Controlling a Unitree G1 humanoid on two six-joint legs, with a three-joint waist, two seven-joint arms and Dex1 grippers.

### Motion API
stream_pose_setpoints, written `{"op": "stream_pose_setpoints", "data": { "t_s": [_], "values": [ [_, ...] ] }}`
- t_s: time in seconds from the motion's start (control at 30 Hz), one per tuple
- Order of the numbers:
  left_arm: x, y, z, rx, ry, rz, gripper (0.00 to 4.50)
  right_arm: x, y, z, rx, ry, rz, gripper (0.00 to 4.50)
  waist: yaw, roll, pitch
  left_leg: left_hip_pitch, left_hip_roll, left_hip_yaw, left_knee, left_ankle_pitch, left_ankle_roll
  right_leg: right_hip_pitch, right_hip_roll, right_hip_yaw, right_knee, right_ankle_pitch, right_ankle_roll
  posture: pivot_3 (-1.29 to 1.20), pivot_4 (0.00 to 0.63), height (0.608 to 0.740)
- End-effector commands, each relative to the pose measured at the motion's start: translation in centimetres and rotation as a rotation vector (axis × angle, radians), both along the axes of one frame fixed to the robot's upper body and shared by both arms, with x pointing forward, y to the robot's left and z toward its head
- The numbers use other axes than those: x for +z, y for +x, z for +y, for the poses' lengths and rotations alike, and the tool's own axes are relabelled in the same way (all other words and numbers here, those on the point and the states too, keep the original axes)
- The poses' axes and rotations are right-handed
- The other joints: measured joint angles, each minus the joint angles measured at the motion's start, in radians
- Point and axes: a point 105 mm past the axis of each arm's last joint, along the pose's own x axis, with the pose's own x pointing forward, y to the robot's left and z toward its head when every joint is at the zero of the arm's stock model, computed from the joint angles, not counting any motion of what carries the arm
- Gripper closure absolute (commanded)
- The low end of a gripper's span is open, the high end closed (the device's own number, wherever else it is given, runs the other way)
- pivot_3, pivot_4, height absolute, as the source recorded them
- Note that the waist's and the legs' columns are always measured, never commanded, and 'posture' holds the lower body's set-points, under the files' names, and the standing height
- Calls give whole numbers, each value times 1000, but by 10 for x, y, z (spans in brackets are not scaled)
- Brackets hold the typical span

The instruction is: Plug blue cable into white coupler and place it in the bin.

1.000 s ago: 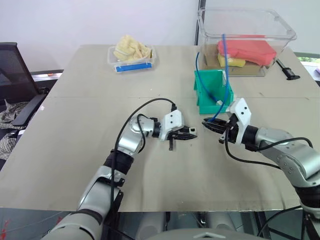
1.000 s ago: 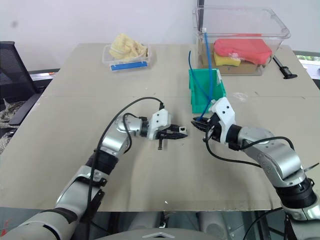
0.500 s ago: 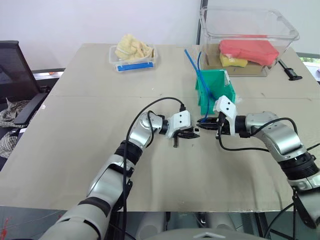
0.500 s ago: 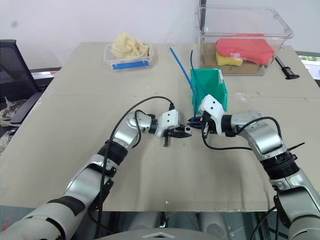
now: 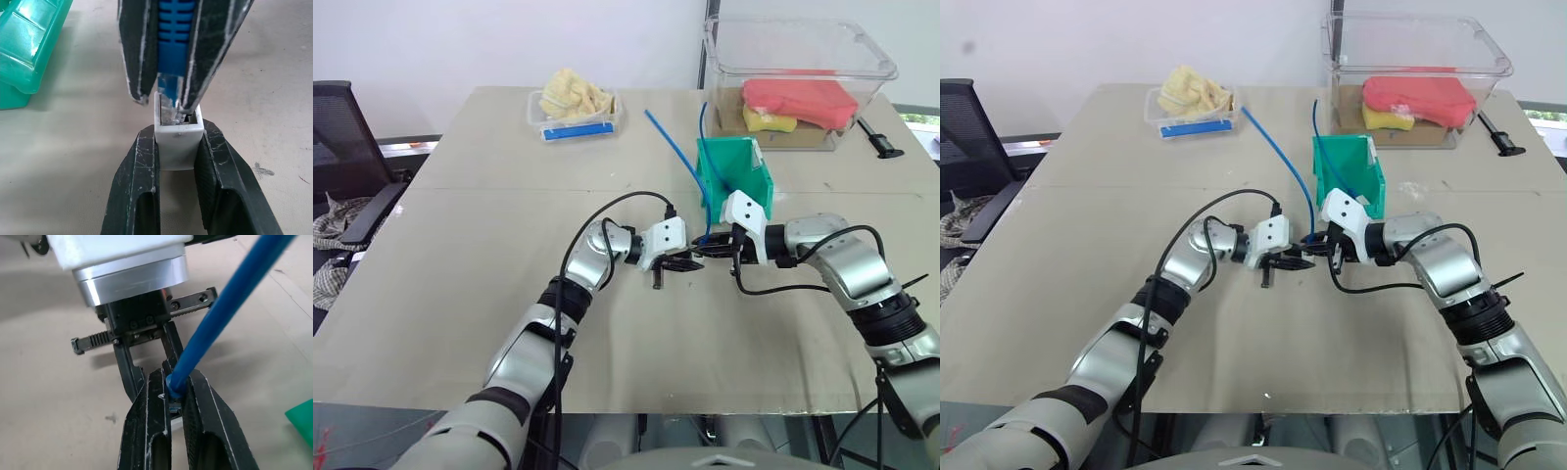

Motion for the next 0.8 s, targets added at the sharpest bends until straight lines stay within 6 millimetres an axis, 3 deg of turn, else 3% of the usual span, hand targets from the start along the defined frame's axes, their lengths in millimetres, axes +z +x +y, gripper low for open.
{"op": "stream_pose_setpoints", "data": {
  "t_s": [0.03,0.8],
  "values": [
    [0,-4,-5,-30,8,-12,4147,-22,-2,-7,-2,-103,82,4500,0,0,0,0,0,0,0,0,0,0,0,0,0,0,0,0,150,739],
    [-1,-4,-6,-19,-7,-16,4147,-32,-5,-4,65,-200,167,4500,2,0,-2,0,-1,-1,0,0,0,1,-1,-1,0,0,0,0,150,739]
  ]
}}
